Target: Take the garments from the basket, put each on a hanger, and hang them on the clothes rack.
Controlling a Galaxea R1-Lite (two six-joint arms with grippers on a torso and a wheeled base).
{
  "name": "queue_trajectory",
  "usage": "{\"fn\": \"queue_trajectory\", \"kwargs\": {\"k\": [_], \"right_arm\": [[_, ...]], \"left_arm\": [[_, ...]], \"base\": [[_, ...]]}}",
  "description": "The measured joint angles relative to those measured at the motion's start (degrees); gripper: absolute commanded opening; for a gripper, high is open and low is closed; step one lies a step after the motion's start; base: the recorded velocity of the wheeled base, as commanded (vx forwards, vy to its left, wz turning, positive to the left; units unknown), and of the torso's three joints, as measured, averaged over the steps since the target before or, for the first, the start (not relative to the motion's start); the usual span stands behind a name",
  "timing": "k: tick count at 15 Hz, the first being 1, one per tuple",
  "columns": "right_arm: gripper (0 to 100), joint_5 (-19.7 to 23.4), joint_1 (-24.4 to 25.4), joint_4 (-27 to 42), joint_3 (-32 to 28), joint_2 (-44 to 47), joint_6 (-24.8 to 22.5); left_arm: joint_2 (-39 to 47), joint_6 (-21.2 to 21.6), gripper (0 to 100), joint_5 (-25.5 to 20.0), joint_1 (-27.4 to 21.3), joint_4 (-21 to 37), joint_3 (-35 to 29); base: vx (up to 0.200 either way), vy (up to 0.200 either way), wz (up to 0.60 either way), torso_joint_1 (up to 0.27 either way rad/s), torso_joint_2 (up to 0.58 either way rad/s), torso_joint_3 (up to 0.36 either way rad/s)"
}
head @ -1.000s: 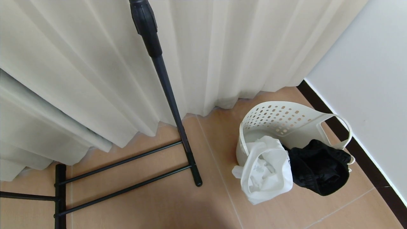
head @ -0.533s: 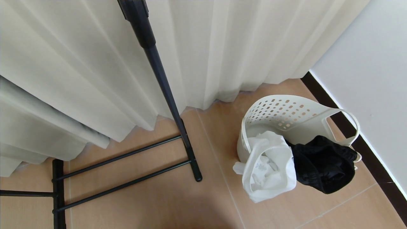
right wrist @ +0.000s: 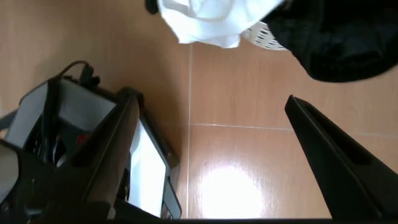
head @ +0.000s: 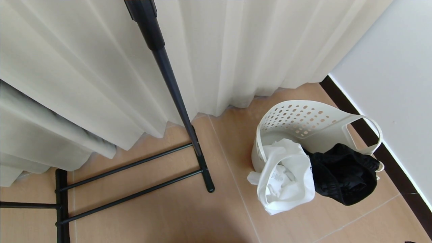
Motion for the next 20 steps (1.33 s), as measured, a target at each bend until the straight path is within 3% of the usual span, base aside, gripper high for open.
{"fn": "queue_trajectory", "kwargs": {"k": [2, 7, 12, 17, 20], "right_arm": [[100, -0.7, 3.7, -0.6, -5.1, 9.5, -5.2], [100, -9.0, 6.8, -1.0, -24.3, 35.3, -29.9], [100, -19.9, 7.7, -0.8, -43.3, 56.3, -41.6], [100, -22.6, 4.9, -1.1, -51.9, 68.1, -42.8], [100, -22.5, 4.2, -1.1, -55.0, 72.4, -40.5]], "left_arm": [[0.0, 0.0, 100, 0.0, 0.0, 0.0, 0.0], [0.0, 0.0, 100, 0.0, 0.0, 0.0, 0.0], [0.0, 0.0, 100, 0.0, 0.0, 0.0, 0.0], [0.0, 0.0, 100, 0.0, 0.0, 0.0, 0.0], [0.0, 0.0, 100, 0.0, 0.0, 0.0, 0.0]], "base": [[0.0, 0.0, 0.0, 0.0, 0.0, 0.0], [0.0, 0.0, 0.0, 0.0, 0.0, 0.0], [0.0, 0.0, 0.0, 0.0, 0.0, 0.0], [0.0, 0.0, 0.0, 0.0, 0.0, 0.0], [0.0, 0.0, 0.0, 0.0, 0.0, 0.0]]}}
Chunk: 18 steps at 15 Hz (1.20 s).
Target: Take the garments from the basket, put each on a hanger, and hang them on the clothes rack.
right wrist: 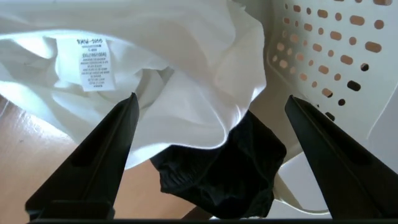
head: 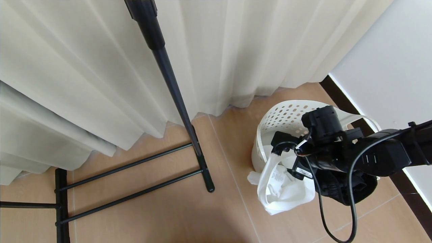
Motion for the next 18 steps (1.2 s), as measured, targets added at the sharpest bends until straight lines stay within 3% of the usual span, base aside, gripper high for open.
{"fn": "queue_trajectory", "kwargs": {"k": [6, 7, 11, 14, 18], "right_arm": [[100, 0.0, -0.9, 0.0, -4.4, 5.4, 1.8], [0, 0.1, -1.2, 0.0, -5.0, 6.1, 2.1], [0, 0.5, -1.9, -0.1, -5.9, 7.6, 4.4], [0, 0.8, -1.9, -2.5, -4.9, 6.9, 8.8], [0, 1.6, -0.7, -10.0, 4.6, -0.7, 15.3]], "left_arm": [[0.0, 0.0, 100, 0.0, 0.0, 0.0, 0.0], [0.0, 0.0, 100, 0.0, 0.0, 0.0, 0.0], [0.0, 0.0, 100, 0.0, 0.0, 0.0, 0.0], [0.0, 0.0, 100, 0.0, 0.0, 0.0, 0.0], [0.0, 0.0, 100, 0.0, 0.0, 0.0, 0.0]], "base": [[0.0, 0.0, 0.0, 0.0, 0.0, 0.0], [0.0, 0.0, 0.0, 0.0, 0.0, 0.0], [0.0, 0.0, 0.0, 0.0, 0.0, 0.0], [0.0, 0.0, 0.0, 0.0, 0.0, 0.0], [0.0, 0.0, 0.0, 0.0, 0.0, 0.0]]}}
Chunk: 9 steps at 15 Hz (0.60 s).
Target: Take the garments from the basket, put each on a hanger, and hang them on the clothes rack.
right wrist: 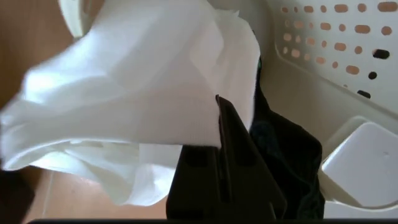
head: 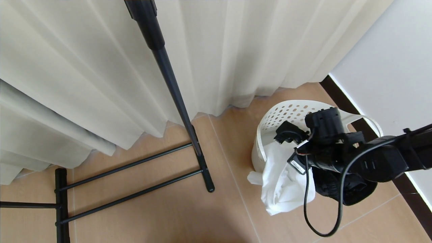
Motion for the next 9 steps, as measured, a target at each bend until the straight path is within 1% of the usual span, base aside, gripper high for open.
{"fn": "queue_trajectory", "kwargs": {"k": [3, 6, 7, 8, 9], "right_arm": [[0, 2.5, 2.2, -3.6, 8.1, -9.5, 6.4], [0, 6.8, 5.5, -5.3, 14.5, -23.1, 13.3], [0, 8.5, 6.9, -5.6, 16.1, -27.9, 15.4], [0, 11.1, 8.4, -5.6, 17.5, -32.7, 17.3], [0, 14.7, 9.9, -5.8, 18.6, -37.6, 18.8]], "left_arm": [[0.0, 0.0, 100, 0.0, 0.0, 0.0, 0.0], [0.0, 0.3, 100, -0.1, 0.0, 0.0, 0.0], [0.0, 0.3, 100, -0.1, 0.0, 0.0, 0.0], [0.0, 0.2, 100, -0.1, 0.0, 0.0, 0.0], [0.0, 0.2, 100, 0.0, 0.0, 0.0, 0.0]], "base": [[0.0, 0.0, 0.0, 0.0, 0.0, 0.0], [0.0, 0.0, 0.0, 0.0, 0.0, 0.0], [0.0, 0.0, 0.0, 0.0, 0.0, 0.0], [0.0, 0.0, 0.0, 0.0, 0.0, 0.0], [0.0, 0.0, 0.0, 0.0, 0.0, 0.0]]}}
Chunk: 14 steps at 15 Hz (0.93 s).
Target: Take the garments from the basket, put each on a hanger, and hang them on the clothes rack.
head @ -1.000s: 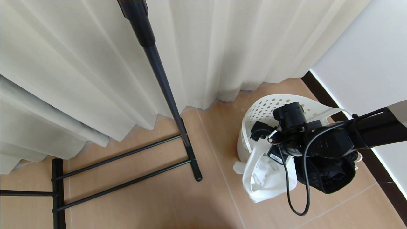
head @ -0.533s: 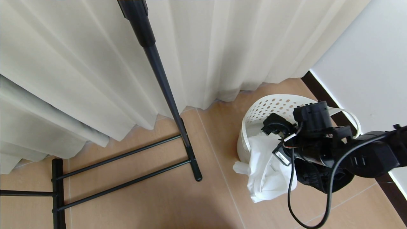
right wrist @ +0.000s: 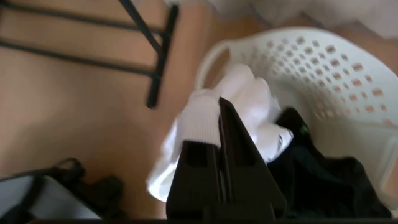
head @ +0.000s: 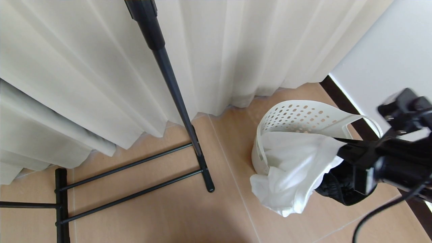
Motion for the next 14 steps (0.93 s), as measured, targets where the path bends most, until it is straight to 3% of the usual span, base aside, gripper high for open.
{"fn": "queue_trajectory", "kwargs": {"k": [1, 3, 8, 14], "right_arm": [[0, 2.9, 1.2, 0.0, 0.8, -4.1, 1.1], [0, 4.9, 2.7, 0.2, 2.1, -9.4, 2.1], [0, 5.0, 3.2, 0.0, 3.0, -12.0, 2.2], [0, 5.0, 3.2, 0.0, 3.3, -11.9, 2.2]], "left_arm": [[0.0, 0.0, 100, 0.0, 0.0, 0.0, 0.0], [0.0, 0.1, 100, -0.1, 0.0, 0.0, 0.0], [0.0, 0.1, 100, -0.1, 0.0, 0.0, 0.0], [0.0, 0.2, 100, -0.1, 0.0, 0.0, 0.0]], "base": [[0.0, 0.0, 0.0, 0.0, 0.0, 0.0], [0.0, 0.0, 0.0, 0.0, 0.0, 0.0], [0.0, 0.0, 0.0, 0.0, 0.0, 0.0], [0.0, 0.0, 0.0, 0.003, 0.0, 0.168]]}}
